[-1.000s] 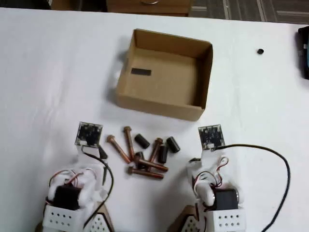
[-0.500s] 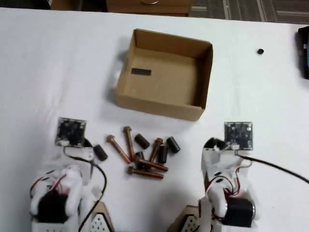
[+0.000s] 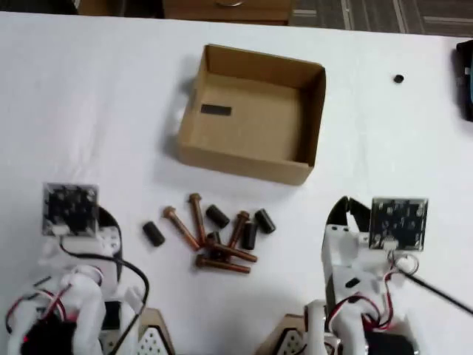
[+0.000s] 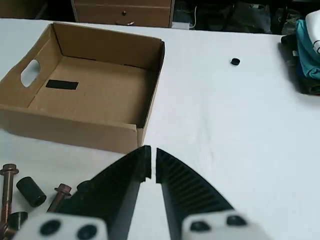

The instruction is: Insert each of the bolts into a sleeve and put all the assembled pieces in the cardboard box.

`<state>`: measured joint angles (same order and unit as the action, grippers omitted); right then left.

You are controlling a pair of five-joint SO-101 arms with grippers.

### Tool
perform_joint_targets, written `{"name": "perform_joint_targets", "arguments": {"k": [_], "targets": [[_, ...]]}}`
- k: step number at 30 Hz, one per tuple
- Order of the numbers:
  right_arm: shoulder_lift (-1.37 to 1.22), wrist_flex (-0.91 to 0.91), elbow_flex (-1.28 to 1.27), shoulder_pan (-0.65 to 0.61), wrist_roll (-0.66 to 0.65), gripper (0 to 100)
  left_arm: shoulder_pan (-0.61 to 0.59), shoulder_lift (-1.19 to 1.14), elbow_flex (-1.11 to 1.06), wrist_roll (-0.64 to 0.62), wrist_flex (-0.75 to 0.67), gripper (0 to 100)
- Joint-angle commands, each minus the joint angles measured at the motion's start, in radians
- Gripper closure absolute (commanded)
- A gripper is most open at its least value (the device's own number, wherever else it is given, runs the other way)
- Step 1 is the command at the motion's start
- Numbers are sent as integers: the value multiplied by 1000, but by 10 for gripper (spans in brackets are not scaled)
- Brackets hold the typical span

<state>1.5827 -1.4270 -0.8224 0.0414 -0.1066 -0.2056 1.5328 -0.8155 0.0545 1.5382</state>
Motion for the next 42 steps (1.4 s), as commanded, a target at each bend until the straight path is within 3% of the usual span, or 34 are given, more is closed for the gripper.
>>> {"name": "perform_joint_targets", "arguments": {"k": [1, 8, 15, 22, 28, 36, 42], "targets": [[-254, -68, 224, -44, -6, 978, -6, -232, 242, -75, 29, 977], [-674, -174, 433, -341, 0, 978, -2, -508, 414, -130, 167, 977], [-960, -82, 434, -490, -6, 970, -3, -543, 412, -130, 196, 977], [-1164, -25, 433, -495, -6, 799, -6, -543, 308, -129, 222, 977], [-1302, 15, 431, -493, -8, 800, -6, -543, 229, -129, 219, 977], [-1463, 79, 431, -493, -8, 899, -6, -543, 228, -129, 219, 977], [-1537, 76, 431, -493, -8, 909, -6, -543, 228, -129, 218, 977]]}}
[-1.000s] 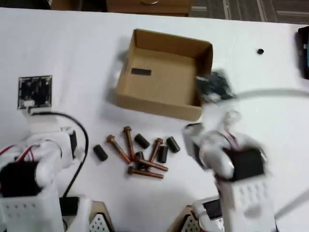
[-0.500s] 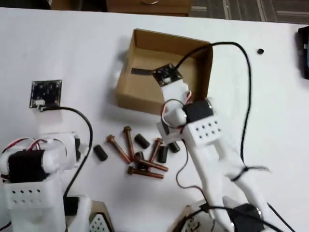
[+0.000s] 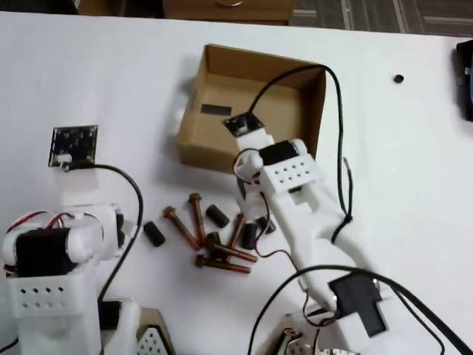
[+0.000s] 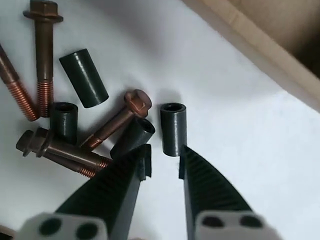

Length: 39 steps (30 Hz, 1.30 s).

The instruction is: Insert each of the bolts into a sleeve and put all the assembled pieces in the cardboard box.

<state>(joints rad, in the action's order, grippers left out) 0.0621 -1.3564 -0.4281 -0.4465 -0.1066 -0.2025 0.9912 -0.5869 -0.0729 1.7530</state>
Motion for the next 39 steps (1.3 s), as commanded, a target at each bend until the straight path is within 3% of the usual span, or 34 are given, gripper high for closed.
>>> {"name": "perform_joint_targets", "arguments": {"k": [1, 8, 14, 32, 36, 39], "targets": [[-28, 7, 37, -5, -8, 909, -9, -2, -1, -2, 3, 977], [-114, 39, 37, 30, -11, 910, -9, -2, -1, 0, 3, 977], [-183, 73, 38, 41, -98, 910, -9, -2, -1, 0, 3, 977], [-397, 159, 44, 38, -98, 912, -6, -2, -1, -3, -11, 977], [-398, 159, 44, 44, -98, 988, -3, -2, -42, -3, -11, 977], [-398, 157, 44, 42, -92, 981, -3, -2, -84, -5, -18, 977]]}}
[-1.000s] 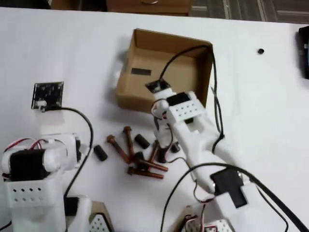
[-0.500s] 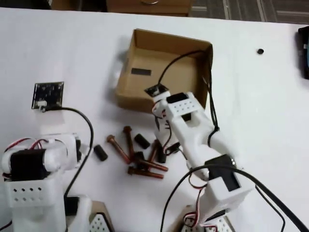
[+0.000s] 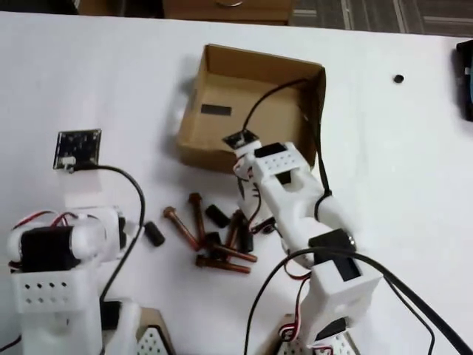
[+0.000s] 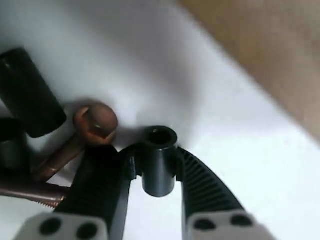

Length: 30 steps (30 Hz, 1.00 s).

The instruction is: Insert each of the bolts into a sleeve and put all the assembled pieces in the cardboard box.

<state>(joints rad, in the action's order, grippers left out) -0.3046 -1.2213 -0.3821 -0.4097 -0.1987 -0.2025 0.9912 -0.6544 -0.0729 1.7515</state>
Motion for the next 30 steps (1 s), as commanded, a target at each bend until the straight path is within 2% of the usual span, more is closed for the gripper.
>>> {"name": "perform_joint_targets", "arguments": {"k": [1, 4, 9, 12, 16, 19, 25, 30], "targets": [[-30, 22, -2, 5, 2, 980, -3, -2, -18, -6, -18, 977], [-19, 19, -2, 7, 3, 978, -3, -2, -12, -84, -18, 978], [111, 13, -2, 74, 3, 978, 49, -6, 31, -321, -54, 978], [251, 13, -2, 148, 3, 978, 169, -9, 64, -454, -89, 978], [441, 16, -2, 225, 3, 978, 391, -11, 82, -629, -172, 977], [541, 16, -5, 259, 3, 978, 476, -15, 70, -660, -232, 976], [604, 16, -5, 283, 3, 978, 473, -203, -38, -692, -404, 976], [605, 33, -2, 285, 68, 978, 433, -479, 13, -747, -485, 976]]}}
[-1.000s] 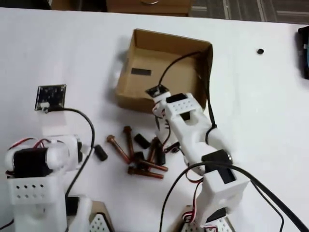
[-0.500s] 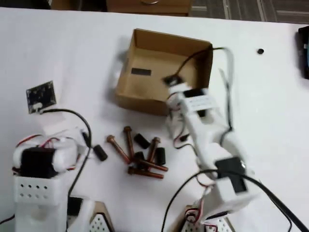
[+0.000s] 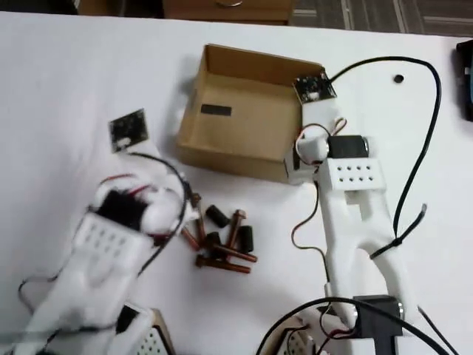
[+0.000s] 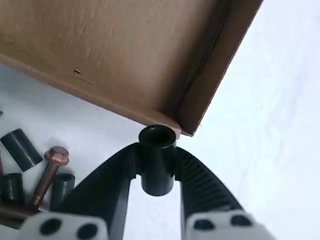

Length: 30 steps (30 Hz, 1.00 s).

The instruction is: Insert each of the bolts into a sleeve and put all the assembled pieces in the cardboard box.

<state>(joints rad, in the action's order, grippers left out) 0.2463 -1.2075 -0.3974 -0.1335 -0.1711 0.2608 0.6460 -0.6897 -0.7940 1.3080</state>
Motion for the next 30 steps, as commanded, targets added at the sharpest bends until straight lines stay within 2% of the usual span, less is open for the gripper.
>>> {"name": "perform_joint_targets", "arguments": {"k": [1, 8, 15, 30], "targets": [[53, 24, 14, 8, 52, 978, -41, -187, 59, -44, -40, 976], [53, 30, 14, 8, 95, 978, -129, -397, 88, -167, -57, 976], [61, 24, 14, 8, 95, 978, -100, -555, 91, -175, -126, 976], [61, -2, 14, 8, 95, 978, -92, -585, 119, -172, -126, 976]]}}
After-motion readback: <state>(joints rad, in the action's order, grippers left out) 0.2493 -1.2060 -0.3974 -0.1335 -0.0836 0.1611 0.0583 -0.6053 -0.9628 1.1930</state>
